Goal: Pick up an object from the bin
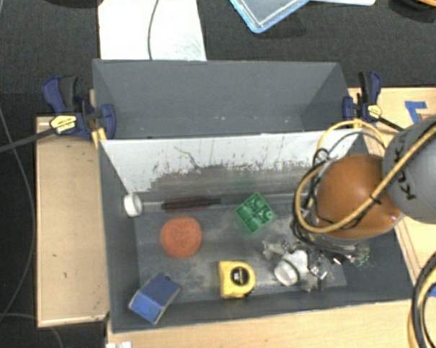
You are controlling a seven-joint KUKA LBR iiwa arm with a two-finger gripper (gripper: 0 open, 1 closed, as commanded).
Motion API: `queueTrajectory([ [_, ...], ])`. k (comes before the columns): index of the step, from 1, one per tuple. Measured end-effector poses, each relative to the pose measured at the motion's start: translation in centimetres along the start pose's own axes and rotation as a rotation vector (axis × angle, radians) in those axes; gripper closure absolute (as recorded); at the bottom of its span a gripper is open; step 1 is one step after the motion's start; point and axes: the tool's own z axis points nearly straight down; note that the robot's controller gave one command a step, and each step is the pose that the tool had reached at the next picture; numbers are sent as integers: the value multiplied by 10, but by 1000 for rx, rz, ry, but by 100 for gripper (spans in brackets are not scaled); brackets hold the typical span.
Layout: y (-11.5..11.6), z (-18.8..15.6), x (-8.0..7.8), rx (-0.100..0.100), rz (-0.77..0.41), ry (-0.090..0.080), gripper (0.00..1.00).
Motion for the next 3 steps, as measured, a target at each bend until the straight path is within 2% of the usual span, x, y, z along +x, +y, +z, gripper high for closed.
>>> queueTrajectory([
  [1, 2, -1, 5, -2, 112, 4, 100],
  [3, 2, -8, 5, -1, 112, 2, 100],
])
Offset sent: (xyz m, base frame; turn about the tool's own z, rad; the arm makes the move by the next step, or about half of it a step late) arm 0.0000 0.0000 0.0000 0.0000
